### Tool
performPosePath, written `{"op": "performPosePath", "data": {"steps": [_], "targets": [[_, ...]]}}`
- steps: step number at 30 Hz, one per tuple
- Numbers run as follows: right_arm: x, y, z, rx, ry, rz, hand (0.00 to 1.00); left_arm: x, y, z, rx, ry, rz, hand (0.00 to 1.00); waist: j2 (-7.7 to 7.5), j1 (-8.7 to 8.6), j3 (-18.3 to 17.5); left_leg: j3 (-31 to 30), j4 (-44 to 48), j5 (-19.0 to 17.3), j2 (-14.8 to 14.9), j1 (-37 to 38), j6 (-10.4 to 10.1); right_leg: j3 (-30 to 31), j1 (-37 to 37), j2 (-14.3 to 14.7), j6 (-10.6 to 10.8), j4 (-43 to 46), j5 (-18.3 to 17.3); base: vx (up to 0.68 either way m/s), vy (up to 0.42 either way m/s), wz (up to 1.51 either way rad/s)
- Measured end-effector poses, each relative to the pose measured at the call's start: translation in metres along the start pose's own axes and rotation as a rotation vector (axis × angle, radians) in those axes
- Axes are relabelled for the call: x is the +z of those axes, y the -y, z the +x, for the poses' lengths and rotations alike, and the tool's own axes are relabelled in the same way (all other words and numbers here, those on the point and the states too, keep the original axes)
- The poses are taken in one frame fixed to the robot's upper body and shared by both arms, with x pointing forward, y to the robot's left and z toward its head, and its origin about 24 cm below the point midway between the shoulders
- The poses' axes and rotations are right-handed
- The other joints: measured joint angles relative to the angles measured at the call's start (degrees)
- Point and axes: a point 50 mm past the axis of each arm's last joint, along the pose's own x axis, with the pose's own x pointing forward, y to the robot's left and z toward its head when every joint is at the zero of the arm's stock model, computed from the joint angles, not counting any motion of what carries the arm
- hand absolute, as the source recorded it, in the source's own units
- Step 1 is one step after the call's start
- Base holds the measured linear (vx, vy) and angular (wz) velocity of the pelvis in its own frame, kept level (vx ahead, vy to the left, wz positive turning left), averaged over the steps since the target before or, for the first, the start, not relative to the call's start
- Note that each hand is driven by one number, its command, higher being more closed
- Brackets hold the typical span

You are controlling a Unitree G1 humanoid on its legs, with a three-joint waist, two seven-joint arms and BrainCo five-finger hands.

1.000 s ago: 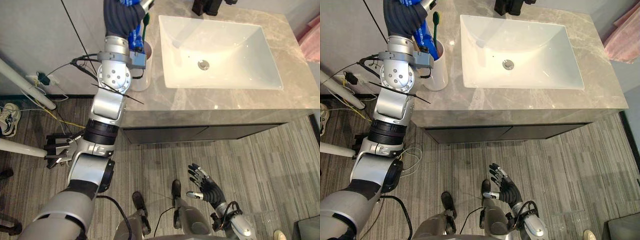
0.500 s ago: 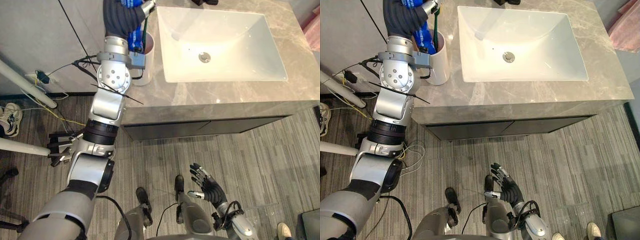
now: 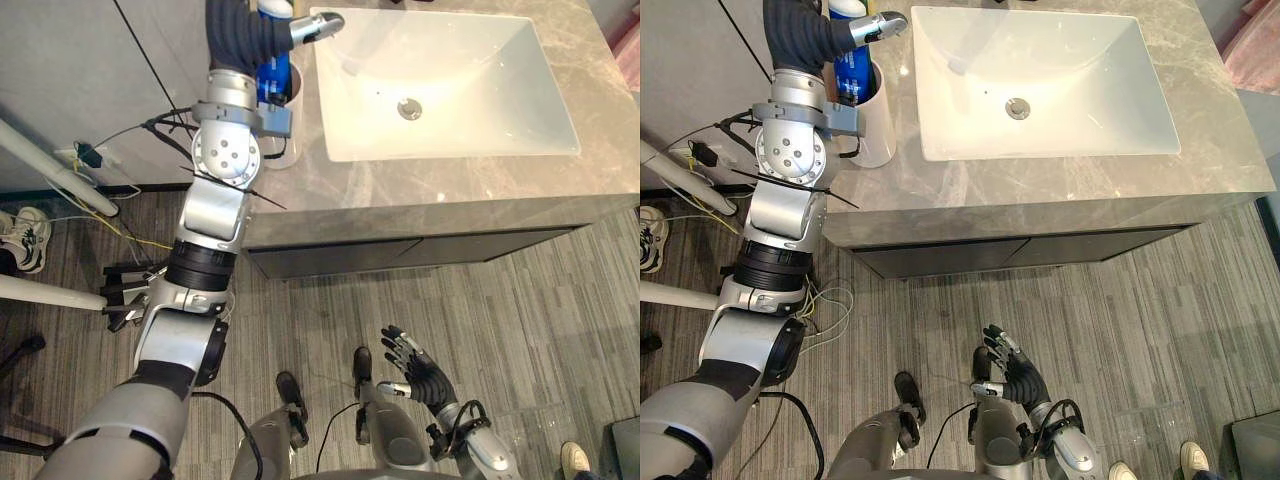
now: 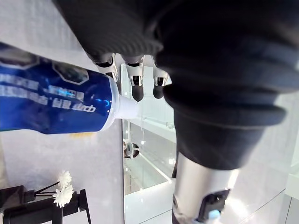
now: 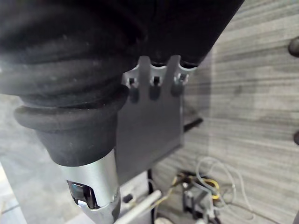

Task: Organize washtable

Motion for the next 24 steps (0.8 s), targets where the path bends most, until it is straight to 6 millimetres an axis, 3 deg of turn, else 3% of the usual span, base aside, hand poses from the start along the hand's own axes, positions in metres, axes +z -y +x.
{"op": "performPosePath", "data": {"steps": [3, 4, 7, 9, 11, 20, 24], "targets": [[0.0, 0.0, 0.0, -0.003, 0.004, 0.01, 0.0, 0.013, -0.001, 0.002, -0.008, 0.057, -0.01, 0.0, 0.48, 0.07, -0.25, -0.22, 0.0, 0.04, -0.08, 0.09, 0.06, -0.46, 0.22, -0.07, 0.0, 0.0, -0.01, 0.0, 0.015, 0.04], [0.0, 0.001, 0.0, -0.005, 0.005, 0.01, 0.0, 0.015, -0.001, 0.002, -0.009, 0.067, -0.016, 1.0, 0.69, 0.08, -0.36, -0.31, 0.0, 0.05, -0.09, 0.11, 0.08, -0.66, 0.31, -0.07, -0.01, 0.0, -0.01, 0.0, 0.008, 0.07], [0.001, 0.004, -0.001, -0.02, 0.008, 0.007, 0.0, 0.028, -0.001, -0.007, -0.021, 0.125, -0.077, 1.0, 2.32, 0.14, -1.34, -0.7, -0.28, 0.07, -0.17, 0.75, 0.11, -1.52, 1.06, -0.08, -0.03, 0.0, -0.03, 0.01, 0.01, 0.07], [0.002, 0.007, -0.002, -0.033, 0.012, 0.005, 0.0, 0.034, -0.001, -0.022, -0.06, 0.154, -0.122, 1.0, 3.62, 0.24, -2.21, -0.84, -0.62, 0.09, -0.31, 1.28, 0.14, -1.8, 1.55, -0.14, -0.29, 0.0, -0.25, 0.0, 0.0, 0.0], [0.003, 0.008, -0.002, -0.04, 0.016, 0.008, 0.0, 0.037, -0.003, -0.05, -0.126, 0.152, -0.194, 1.0, 5.01, 0.34, -3.56, -0.9, -1.13, 0.17, -0.38, 1.95, 0.15, -2.0, 1.92, -0.11, -0.32, 0.0, -0.39, 0.0, 0.0, 0.0], [-0.003, 0.003, -0.004, -0.04, 0.009, 0.044, 0.0, 0.043, -0.008, -0.119, -0.208, 0.059, -0.348, 1.0, 5.66, 1.57, -7.0, -2.86, -4.51, 2.04, -1.19, 4.31, -0.45, -4.66, 3.87, -0.5, -0.28, -0.01, -1.85, -0.02, -0.008, 0.11], [-0.004, 0.002, -0.003, -0.047, 0.007, 0.049, 0.0, 0.032, -0.008, -0.148, -0.183, -0.056, -0.388, 1.0, 5.59, 1.83, -7.64, -3.16, -4.51, 2.37, -1.17, 4.43, -0.37, -4.95, 4.0, -0.46, -0.15, -0.01, -1.79, 0.0, -0.005, 0.04]]}}
